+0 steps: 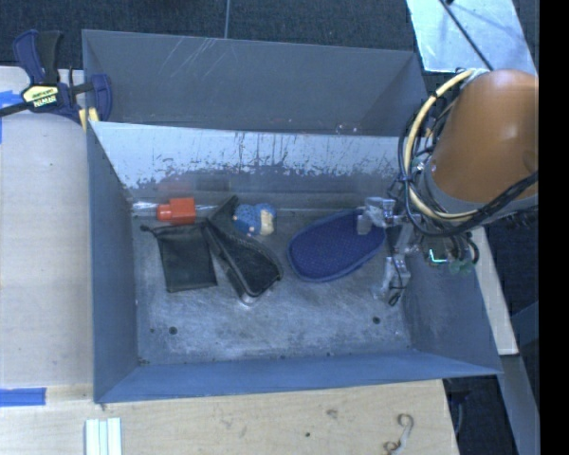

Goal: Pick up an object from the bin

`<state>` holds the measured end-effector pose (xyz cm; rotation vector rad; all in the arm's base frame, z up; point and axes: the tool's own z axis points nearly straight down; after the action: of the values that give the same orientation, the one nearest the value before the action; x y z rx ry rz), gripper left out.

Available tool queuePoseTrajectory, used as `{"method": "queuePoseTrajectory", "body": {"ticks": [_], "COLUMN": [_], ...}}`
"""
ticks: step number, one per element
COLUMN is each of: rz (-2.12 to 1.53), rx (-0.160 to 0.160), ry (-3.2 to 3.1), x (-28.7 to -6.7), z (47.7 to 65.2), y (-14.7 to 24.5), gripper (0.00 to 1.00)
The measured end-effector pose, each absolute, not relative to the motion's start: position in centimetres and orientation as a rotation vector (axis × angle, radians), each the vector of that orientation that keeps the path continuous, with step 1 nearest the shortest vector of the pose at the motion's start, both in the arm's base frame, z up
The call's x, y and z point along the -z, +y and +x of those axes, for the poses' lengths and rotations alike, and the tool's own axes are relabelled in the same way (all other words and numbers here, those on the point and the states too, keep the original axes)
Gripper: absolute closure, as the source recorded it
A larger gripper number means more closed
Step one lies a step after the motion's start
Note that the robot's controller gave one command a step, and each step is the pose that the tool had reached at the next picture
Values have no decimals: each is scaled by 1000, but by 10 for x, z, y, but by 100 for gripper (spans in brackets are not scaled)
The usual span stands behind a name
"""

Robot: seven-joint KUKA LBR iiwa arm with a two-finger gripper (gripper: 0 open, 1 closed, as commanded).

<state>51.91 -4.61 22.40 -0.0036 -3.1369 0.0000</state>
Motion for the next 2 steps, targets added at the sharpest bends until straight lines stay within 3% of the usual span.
{"method": "queuePoseTrajectory", "body": {"ticks": [1, 2], "rz": [424, 426], "rx": [-1, -4], "ry": [-3122, -3124], "x": [-70, -74], "z": [563, 564], "y": [-31, -32], "gripper": [0, 100]}}
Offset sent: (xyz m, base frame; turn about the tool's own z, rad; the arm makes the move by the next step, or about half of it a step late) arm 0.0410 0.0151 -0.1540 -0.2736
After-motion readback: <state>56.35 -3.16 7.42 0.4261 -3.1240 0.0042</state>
